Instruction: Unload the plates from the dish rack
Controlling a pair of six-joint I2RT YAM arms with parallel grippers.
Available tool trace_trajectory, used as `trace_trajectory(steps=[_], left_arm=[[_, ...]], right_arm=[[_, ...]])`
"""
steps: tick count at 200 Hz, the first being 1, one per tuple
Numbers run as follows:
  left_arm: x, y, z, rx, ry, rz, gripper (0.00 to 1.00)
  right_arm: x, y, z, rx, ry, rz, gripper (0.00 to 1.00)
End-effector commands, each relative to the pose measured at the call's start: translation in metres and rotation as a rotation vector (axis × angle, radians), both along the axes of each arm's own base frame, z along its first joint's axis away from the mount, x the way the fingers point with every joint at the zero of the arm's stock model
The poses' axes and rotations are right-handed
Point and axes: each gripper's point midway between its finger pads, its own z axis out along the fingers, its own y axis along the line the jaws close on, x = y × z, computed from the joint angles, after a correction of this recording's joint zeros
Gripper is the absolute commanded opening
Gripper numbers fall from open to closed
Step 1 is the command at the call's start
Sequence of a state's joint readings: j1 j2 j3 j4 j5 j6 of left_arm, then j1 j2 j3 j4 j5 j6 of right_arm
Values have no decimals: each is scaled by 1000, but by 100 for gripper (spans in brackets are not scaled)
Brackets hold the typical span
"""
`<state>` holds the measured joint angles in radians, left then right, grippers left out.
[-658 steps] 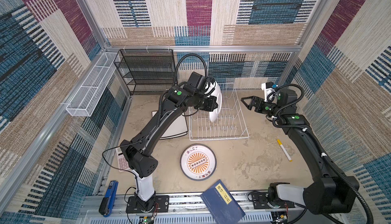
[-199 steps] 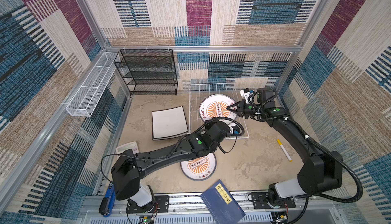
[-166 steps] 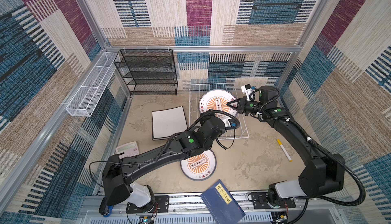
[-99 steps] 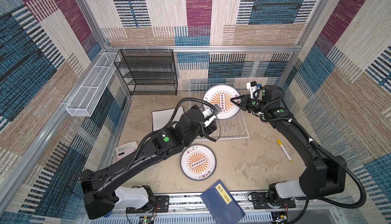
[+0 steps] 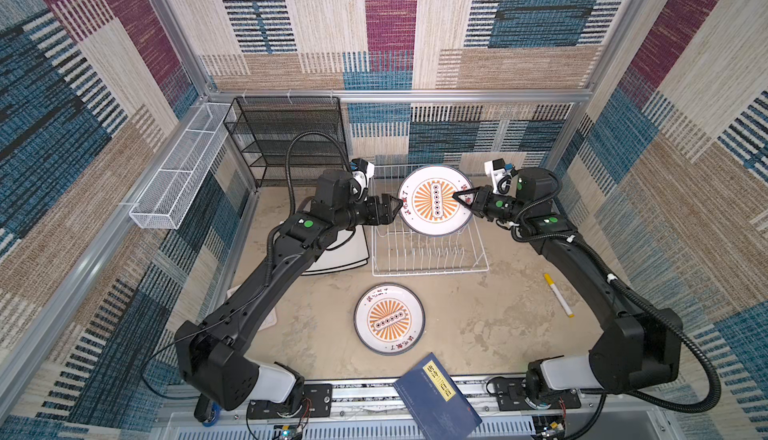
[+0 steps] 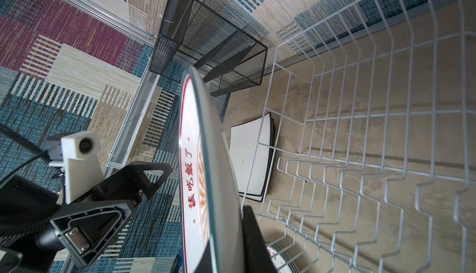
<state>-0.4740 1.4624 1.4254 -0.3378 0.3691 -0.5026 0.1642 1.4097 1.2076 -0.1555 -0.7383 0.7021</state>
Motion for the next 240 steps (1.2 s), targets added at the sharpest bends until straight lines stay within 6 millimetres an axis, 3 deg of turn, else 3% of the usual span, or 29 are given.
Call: trace_trajectory(steps=[1, 46, 111, 163, 203, 231, 240], left_arm=[[4, -22, 16, -179, 73, -82, 85], [16, -52, -2, -257, 186, -194, 62], [15, -60, -16, -267, 231, -235, 27], [13, -58, -17, -269, 239, -231, 0], [8, -53, -13, -262, 233, -218, 0], [3, -45, -5, -275, 229, -205, 0], [1, -41, -2, -275, 221, -194, 0]], right_arm=[[-1, 7, 11, 19, -61, 57, 0], [-1, 11, 1, 20, -32, 91, 0], [-1, 16, -2, 47, -20, 132, 0], [-2, 17, -5, 32, -17, 140, 8], [0, 14, -3, -1, -39, 121, 16], [1, 3, 3, -70, -100, 60, 32], [1, -2, 6, -106, -130, 30, 41]])
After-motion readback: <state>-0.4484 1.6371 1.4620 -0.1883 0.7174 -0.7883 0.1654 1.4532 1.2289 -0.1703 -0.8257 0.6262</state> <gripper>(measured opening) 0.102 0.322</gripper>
